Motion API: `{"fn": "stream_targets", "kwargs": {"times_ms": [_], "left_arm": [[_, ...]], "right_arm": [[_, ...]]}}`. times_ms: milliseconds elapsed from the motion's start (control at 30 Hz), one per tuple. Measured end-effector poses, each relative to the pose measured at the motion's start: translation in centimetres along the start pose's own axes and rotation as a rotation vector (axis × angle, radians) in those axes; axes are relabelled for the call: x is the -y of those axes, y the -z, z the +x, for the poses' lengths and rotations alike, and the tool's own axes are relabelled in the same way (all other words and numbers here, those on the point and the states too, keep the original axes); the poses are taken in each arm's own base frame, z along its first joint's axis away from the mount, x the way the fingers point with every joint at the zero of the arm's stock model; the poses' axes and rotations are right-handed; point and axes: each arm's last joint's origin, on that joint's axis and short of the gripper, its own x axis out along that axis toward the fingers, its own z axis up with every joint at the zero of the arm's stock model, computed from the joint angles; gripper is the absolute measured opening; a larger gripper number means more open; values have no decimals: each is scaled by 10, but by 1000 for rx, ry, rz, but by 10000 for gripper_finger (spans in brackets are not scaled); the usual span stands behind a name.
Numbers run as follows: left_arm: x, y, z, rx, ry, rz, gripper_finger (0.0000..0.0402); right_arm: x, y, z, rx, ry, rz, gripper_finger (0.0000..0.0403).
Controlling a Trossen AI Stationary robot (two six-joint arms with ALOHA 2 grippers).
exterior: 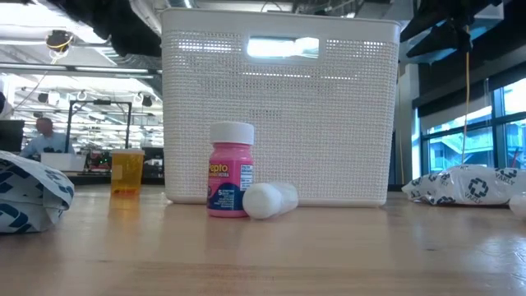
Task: Pick & place medical supplies in basket/bin
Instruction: Put the transparent orange pill bottle into the white bin
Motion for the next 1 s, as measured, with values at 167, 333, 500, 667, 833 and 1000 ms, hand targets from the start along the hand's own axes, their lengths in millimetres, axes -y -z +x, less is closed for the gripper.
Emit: {"fn": "stream_targets", "kwargs": {"times_ms": [167, 333, 500, 667, 833, 1000], "left_arm": [[3, 9, 18, -220, -12, 22, 209], [4, 13, 27, -282, -43, -188, 209], [6, 13, 27, -296, -15, -294, 209], [6, 13, 27, -294, -13, -296, 209], [7, 13, 27, -302, 13, -327, 232], [7, 13, 27, -301, 10, -327, 279]], "right_arm": [[0, 0, 0, 0, 0, -6, 229], [0, 0, 0, -1, 1, -6, 229], [0, 0, 0, -1, 1, -13, 229], [0, 0, 0, -2, 1, -34, 229], [0, 0, 0, -2, 1, -35, 229], [0, 0, 0, -2, 1, -37, 229]]}}
